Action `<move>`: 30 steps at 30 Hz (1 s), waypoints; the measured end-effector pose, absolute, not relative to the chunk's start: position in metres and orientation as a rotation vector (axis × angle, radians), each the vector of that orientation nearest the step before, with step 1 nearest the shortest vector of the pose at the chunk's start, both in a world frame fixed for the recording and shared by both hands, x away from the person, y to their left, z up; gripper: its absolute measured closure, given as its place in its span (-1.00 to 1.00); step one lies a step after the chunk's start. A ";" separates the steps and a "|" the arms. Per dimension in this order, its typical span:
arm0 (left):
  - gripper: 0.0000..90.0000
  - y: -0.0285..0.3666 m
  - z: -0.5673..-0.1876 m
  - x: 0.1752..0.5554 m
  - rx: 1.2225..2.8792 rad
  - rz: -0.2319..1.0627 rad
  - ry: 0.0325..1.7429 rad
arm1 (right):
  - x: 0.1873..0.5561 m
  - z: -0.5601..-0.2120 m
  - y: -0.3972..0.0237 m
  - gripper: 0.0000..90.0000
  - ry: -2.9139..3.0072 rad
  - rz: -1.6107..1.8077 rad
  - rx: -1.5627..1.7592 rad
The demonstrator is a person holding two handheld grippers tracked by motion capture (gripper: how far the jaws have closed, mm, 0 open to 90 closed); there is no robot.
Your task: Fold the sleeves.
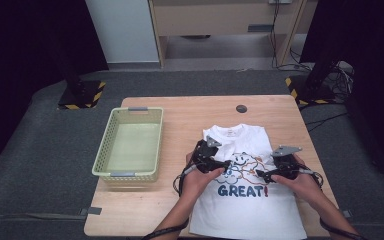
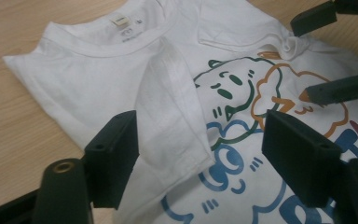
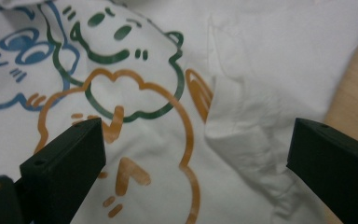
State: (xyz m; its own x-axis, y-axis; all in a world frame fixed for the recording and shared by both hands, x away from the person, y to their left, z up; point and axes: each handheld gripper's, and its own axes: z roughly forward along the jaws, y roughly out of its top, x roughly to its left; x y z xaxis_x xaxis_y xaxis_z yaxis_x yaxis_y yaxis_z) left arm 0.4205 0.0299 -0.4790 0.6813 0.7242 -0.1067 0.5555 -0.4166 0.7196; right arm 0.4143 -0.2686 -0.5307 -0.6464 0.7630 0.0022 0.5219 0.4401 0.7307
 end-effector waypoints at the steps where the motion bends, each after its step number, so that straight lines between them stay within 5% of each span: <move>1: -0.51 0.032 -0.478 0.423 2.136 0.288 0.990 | 0.416 -0.527 -0.271 -0.90 2.355 1.045 1.110; 9: -0.68 0.048 -0.484 0.446 2.143 0.303 1.068 | 0.444 -0.508 -0.285 -0.71 2.303 1.046 1.203; 25: -0.33 0.046 -0.499 0.483 2.130 0.351 1.162 | 0.496 -0.515 -0.281 -0.05 2.234 0.983 1.352; 30: -0.30 0.050 -0.503 0.491 2.113 0.370 1.193 | 0.512 -0.519 -0.279 0.01 2.198 0.966 1.367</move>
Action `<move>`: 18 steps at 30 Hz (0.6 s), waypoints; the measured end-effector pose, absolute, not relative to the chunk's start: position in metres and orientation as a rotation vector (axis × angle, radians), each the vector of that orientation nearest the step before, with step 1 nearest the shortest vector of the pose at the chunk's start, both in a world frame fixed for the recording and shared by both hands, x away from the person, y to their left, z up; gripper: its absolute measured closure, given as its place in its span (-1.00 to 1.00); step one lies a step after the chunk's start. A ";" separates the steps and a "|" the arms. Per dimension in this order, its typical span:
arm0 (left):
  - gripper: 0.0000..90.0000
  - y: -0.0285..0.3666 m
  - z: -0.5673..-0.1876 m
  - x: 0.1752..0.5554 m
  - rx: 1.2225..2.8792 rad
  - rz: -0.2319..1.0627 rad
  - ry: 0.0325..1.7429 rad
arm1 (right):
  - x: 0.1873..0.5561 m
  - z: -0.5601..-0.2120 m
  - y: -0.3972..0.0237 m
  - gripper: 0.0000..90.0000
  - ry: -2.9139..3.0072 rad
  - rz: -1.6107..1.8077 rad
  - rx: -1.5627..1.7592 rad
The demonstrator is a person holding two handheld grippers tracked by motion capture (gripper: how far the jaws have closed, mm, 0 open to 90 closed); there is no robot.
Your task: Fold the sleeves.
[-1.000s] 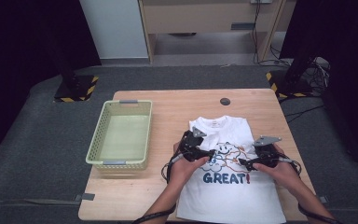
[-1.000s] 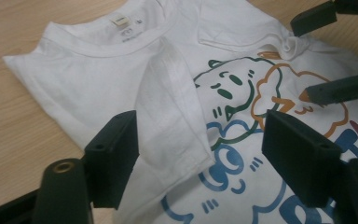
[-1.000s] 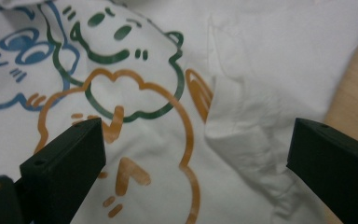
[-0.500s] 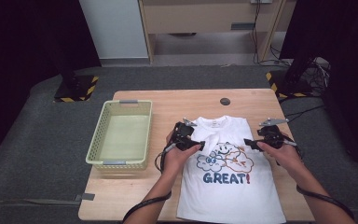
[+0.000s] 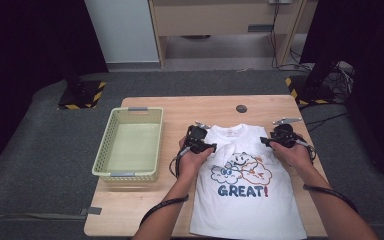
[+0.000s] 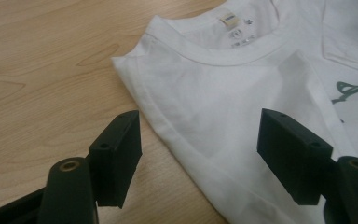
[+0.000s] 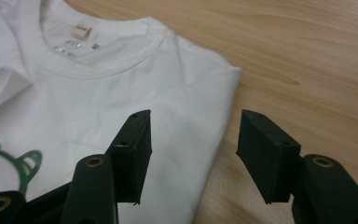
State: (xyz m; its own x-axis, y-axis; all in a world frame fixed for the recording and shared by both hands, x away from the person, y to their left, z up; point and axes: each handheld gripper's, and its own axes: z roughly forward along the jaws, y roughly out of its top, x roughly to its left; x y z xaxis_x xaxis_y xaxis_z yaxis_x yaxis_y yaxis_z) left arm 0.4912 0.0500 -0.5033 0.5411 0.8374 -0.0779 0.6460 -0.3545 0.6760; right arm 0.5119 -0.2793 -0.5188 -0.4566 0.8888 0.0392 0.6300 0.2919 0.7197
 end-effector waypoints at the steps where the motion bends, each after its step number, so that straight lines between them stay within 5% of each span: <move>1: -0.29 0.051 -0.504 0.492 2.108 0.373 1.201 | 0.515 -0.520 -0.279 0.01 2.194 0.963 1.378; 13: -0.29 0.052 -0.514 0.500 2.116 0.368 1.204 | 0.540 -0.537 -0.264 -0.14 2.158 0.971 1.400; 18: -0.29 0.051 -0.517 0.501 2.131 0.376 1.187 | 0.542 -0.538 -0.260 0.28 2.149 0.974 1.369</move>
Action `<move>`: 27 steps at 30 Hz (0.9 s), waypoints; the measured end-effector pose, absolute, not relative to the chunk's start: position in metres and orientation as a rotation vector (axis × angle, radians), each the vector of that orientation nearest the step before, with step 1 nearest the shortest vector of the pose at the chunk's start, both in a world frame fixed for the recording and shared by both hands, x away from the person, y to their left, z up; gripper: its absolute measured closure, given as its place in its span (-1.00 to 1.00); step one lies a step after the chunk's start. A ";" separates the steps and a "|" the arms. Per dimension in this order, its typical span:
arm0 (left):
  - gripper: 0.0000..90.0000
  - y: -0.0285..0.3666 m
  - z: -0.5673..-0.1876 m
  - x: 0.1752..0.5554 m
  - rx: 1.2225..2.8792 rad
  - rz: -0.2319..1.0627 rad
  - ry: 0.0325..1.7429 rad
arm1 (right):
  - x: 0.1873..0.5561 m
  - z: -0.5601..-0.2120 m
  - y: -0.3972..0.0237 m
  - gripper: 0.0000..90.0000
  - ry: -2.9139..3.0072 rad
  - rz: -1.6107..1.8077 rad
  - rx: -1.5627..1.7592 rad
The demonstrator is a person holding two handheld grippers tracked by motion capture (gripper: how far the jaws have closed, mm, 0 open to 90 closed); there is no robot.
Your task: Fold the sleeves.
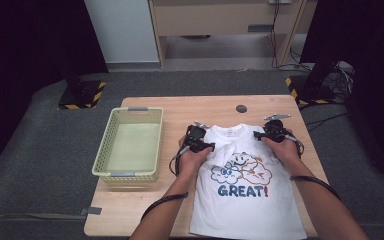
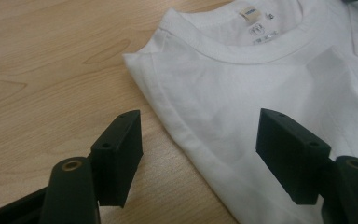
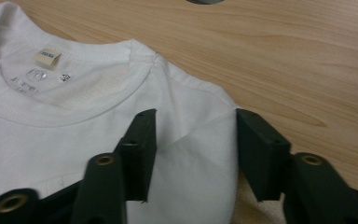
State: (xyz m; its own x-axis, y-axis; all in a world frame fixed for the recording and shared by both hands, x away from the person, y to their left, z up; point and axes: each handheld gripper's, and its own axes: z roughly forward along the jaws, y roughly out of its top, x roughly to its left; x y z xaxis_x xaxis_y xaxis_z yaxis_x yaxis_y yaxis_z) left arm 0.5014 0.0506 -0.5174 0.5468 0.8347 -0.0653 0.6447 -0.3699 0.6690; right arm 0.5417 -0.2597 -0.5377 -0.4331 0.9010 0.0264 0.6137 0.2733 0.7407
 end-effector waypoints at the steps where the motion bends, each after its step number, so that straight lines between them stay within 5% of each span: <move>1: -0.29 0.050 -0.518 0.502 2.134 0.377 1.184 | 0.542 -0.537 -0.260 0.36 2.151 0.980 1.376; 8: -0.30 0.046 -0.522 0.508 2.136 0.395 1.192 | 0.541 -0.536 -0.259 0.61 2.178 0.988 1.378; 22: -0.27 0.043 -0.528 0.531 2.112 0.403 1.236 | 0.540 -0.535 -0.257 0.64 2.191 0.966 1.370; 27: 0.05 0.038 -0.527 0.535 2.129 0.405 1.197 | 0.539 -0.533 -0.255 0.77 2.210 0.964 1.378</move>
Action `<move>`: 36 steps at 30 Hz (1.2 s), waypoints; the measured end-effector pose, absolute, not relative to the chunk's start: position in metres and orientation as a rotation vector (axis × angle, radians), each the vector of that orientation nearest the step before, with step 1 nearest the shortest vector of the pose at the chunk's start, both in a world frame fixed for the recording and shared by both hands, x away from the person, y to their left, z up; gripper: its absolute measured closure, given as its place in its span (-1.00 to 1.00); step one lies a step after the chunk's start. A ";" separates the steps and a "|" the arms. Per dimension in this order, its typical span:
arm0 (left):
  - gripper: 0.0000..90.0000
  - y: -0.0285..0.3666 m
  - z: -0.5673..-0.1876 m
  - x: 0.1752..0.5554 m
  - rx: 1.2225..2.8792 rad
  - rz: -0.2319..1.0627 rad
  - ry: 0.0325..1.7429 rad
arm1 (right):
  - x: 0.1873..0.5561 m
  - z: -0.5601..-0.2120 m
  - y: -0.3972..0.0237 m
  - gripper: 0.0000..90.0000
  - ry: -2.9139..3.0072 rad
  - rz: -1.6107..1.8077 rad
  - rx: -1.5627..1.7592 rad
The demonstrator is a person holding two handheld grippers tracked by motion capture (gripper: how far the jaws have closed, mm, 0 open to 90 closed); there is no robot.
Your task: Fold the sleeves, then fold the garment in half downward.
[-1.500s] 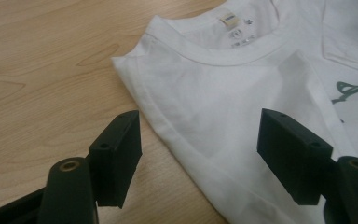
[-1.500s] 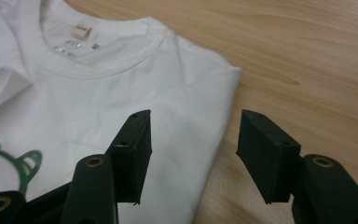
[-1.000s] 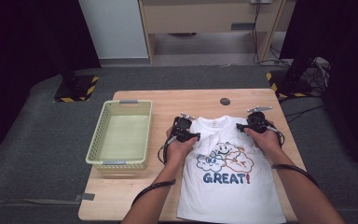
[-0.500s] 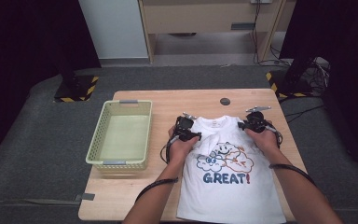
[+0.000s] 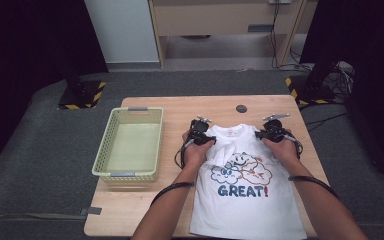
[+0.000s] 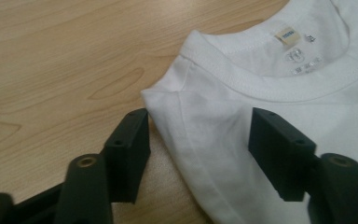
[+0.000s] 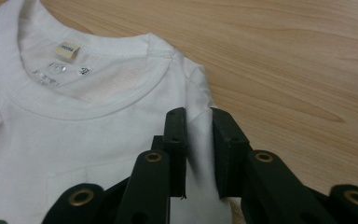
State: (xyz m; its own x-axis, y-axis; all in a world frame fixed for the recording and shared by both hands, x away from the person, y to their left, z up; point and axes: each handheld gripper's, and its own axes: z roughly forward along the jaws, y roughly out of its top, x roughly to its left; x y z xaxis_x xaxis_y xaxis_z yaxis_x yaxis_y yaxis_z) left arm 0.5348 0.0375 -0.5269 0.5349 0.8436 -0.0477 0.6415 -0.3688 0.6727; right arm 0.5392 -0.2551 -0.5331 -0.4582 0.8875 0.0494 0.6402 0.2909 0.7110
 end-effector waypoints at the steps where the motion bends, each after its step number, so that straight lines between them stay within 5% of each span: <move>1: 0.21 0.037 -0.527 0.535 2.133 0.409 1.181 | 0.539 -0.533 -0.255 0.80 2.216 0.962 1.386; 8: 0.88 0.033 -0.523 0.537 2.147 0.358 1.168 | 0.538 -0.527 -0.254 0.89 2.254 0.947 1.399; 36: 0.93 0.049 -0.463 0.536 2.024 0.430 1.139 | 0.532 -0.469 -0.264 0.90 2.179 1.064 1.324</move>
State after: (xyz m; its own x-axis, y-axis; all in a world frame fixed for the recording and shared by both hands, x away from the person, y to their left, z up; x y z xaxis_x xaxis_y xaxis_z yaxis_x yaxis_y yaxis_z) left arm 0.5359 0.0492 -0.4631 0.5456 0.8349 -0.0723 0.5790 -0.3131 0.7528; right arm 0.5317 -0.2644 -0.4693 -0.4859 0.8716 0.0647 0.5869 0.2706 0.7631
